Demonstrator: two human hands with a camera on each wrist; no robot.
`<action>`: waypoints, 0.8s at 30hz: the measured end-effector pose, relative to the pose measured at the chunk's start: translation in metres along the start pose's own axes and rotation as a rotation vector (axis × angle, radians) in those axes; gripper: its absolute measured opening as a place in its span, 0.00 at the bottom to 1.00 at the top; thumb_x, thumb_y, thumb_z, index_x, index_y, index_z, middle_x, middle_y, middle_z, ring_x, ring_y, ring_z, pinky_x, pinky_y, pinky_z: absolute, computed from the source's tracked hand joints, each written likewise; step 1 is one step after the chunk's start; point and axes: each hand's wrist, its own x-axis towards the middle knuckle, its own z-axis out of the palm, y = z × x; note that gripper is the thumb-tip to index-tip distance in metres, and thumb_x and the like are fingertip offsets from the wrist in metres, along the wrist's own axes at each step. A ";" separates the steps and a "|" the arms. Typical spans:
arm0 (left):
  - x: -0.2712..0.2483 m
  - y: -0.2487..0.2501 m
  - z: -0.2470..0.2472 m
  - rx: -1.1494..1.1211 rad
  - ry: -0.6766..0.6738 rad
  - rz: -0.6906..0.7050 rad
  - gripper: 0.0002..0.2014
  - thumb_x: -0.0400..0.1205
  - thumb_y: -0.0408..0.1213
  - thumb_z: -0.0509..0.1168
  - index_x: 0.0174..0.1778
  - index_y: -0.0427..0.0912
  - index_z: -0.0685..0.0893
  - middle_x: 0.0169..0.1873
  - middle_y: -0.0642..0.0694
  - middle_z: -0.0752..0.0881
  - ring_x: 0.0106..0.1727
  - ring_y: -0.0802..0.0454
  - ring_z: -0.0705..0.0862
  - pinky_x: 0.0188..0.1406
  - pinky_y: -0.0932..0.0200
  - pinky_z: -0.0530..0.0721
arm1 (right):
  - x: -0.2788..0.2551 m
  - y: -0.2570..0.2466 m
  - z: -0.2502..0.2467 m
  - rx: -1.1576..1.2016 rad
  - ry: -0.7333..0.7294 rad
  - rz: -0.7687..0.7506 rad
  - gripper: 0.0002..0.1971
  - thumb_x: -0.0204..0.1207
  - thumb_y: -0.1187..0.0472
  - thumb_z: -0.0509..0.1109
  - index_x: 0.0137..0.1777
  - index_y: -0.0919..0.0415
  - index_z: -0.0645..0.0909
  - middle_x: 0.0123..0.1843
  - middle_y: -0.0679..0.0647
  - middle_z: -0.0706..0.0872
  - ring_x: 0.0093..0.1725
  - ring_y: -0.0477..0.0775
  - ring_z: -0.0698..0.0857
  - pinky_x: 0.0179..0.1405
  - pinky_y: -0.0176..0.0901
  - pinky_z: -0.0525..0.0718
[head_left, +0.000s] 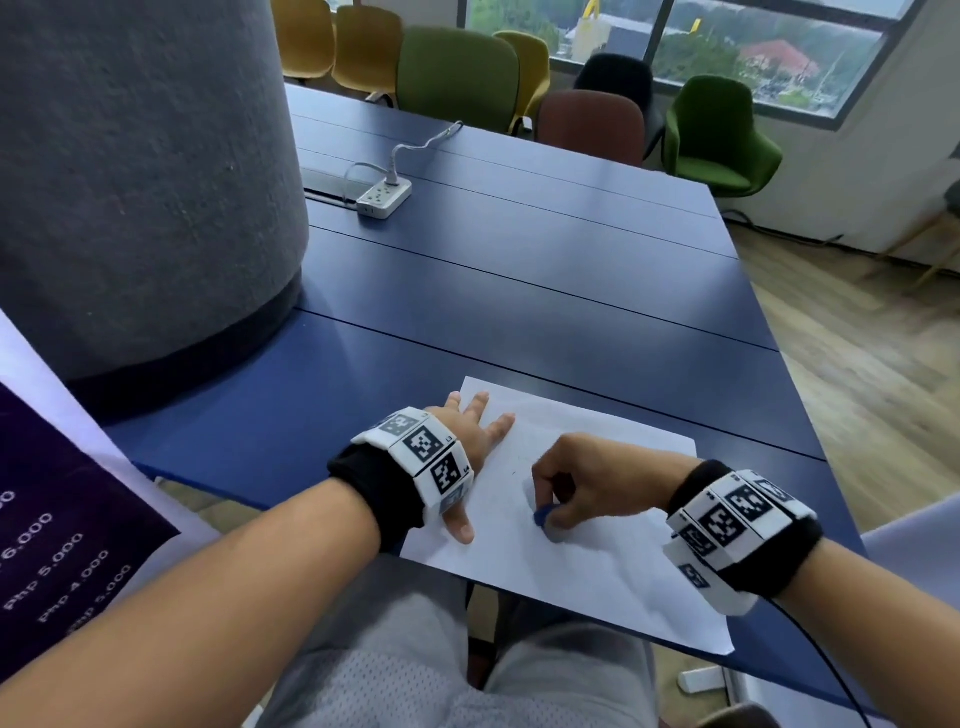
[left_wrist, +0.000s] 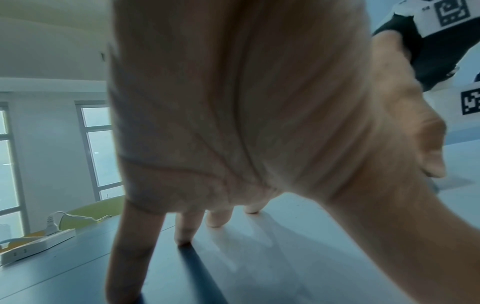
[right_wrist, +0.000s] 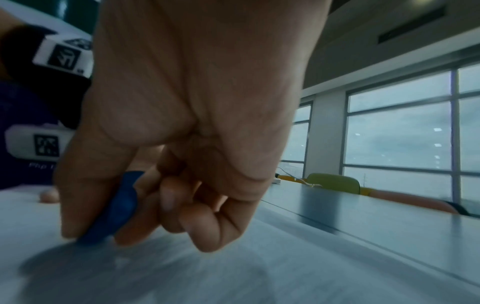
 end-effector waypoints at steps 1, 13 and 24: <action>0.000 0.000 0.000 0.001 -0.001 -0.002 0.73 0.60 0.57 0.84 0.85 0.54 0.32 0.85 0.42 0.34 0.86 0.36 0.40 0.76 0.35 0.65 | -0.001 -0.002 -0.002 0.002 -0.038 0.008 0.05 0.66 0.57 0.79 0.39 0.53 0.87 0.28 0.45 0.80 0.26 0.42 0.74 0.28 0.35 0.73; -0.001 0.000 -0.002 -0.011 -0.016 0.003 0.72 0.61 0.56 0.83 0.84 0.54 0.31 0.85 0.42 0.33 0.86 0.37 0.39 0.78 0.35 0.63 | 0.010 0.006 -0.016 -0.032 0.060 0.074 0.05 0.68 0.56 0.79 0.39 0.55 0.86 0.30 0.44 0.81 0.28 0.43 0.76 0.32 0.37 0.76; -0.001 0.000 -0.002 -0.008 -0.012 0.005 0.72 0.61 0.57 0.83 0.84 0.54 0.31 0.85 0.42 0.33 0.86 0.37 0.39 0.78 0.35 0.63 | 0.017 0.013 -0.018 -0.065 0.126 0.084 0.06 0.69 0.55 0.78 0.40 0.55 0.86 0.29 0.43 0.80 0.27 0.40 0.76 0.25 0.28 0.72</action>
